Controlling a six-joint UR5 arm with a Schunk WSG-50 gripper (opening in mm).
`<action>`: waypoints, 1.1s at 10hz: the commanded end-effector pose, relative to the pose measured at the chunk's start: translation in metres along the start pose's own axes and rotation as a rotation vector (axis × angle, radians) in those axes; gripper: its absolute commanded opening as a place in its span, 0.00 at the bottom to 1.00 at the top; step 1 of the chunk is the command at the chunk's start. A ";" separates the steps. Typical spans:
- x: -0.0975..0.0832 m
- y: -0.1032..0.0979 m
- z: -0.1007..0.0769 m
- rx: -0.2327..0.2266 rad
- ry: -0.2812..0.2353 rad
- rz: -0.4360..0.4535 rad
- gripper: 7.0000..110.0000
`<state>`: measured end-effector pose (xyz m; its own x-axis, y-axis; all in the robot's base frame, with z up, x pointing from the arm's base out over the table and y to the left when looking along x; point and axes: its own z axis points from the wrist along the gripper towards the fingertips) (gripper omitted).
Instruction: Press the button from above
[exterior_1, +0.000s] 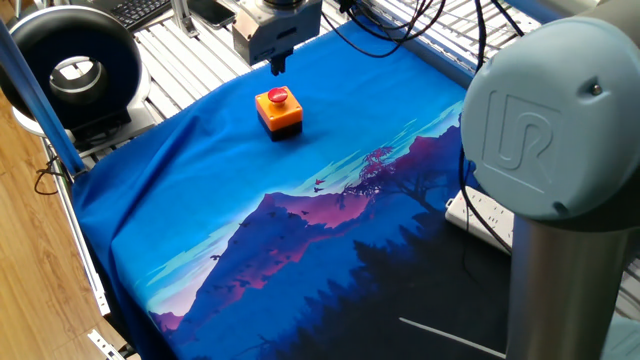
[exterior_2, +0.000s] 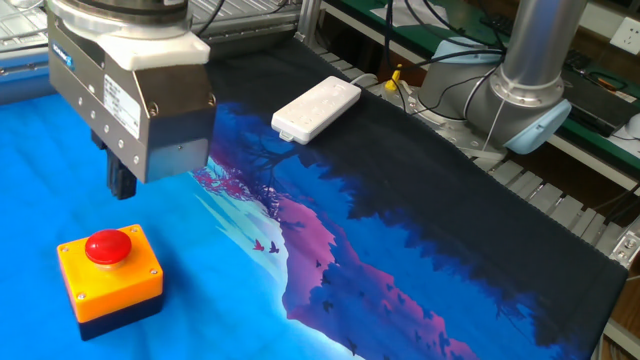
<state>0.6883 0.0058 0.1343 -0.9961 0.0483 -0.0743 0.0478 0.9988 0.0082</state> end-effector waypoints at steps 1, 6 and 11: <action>0.002 -0.004 0.000 0.010 0.013 0.005 0.00; -0.019 -0.001 0.020 0.007 0.004 0.002 0.00; -0.034 -0.003 0.038 0.011 -0.015 -0.020 0.00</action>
<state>0.7169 0.0008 0.1061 -0.9962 0.0319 -0.0812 0.0332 0.9993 -0.0148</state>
